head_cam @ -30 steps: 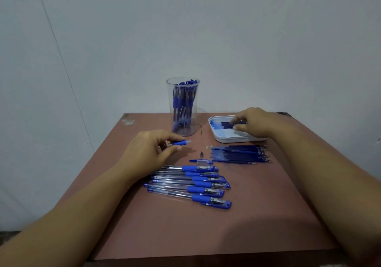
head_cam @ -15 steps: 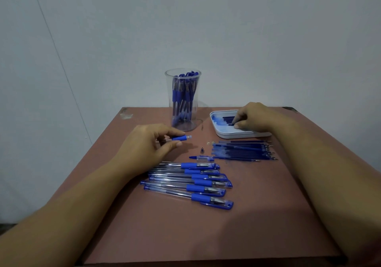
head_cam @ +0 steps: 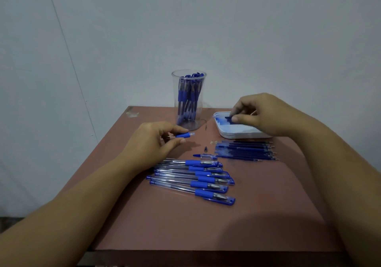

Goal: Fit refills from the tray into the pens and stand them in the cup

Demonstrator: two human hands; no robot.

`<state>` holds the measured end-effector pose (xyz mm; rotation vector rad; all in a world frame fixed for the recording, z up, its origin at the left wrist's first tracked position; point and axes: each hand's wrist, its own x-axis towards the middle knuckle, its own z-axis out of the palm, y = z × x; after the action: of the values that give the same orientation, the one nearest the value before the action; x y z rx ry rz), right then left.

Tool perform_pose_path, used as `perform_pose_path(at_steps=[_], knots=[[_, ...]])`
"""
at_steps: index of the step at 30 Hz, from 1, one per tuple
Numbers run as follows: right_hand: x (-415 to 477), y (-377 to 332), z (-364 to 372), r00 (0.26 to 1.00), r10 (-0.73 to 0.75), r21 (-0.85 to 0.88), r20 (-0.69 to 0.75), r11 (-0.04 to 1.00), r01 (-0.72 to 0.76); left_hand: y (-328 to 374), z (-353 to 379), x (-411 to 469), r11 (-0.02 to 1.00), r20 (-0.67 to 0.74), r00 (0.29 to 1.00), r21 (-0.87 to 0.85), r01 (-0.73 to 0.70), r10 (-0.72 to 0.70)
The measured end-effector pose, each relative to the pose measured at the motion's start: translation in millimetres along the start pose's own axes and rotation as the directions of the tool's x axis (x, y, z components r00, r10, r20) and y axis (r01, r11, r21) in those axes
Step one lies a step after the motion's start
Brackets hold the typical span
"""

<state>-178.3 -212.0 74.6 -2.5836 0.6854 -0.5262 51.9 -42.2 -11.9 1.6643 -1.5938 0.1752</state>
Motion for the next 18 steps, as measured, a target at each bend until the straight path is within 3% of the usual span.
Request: perform_pose_path(at_steps=[6,18], knots=[[-20,0,46,0.999,-0.016,0.064,-0.052,0.998,0.020,4,1,1,1.000,0.026,1.000,-0.025,-0.008,0.009],[-16,1,53,0.990,-0.111,0.080,-0.089,0.990,0.118,2,-1,3,1.000,0.053,0.998,-0.022,-0.017,0.018]])
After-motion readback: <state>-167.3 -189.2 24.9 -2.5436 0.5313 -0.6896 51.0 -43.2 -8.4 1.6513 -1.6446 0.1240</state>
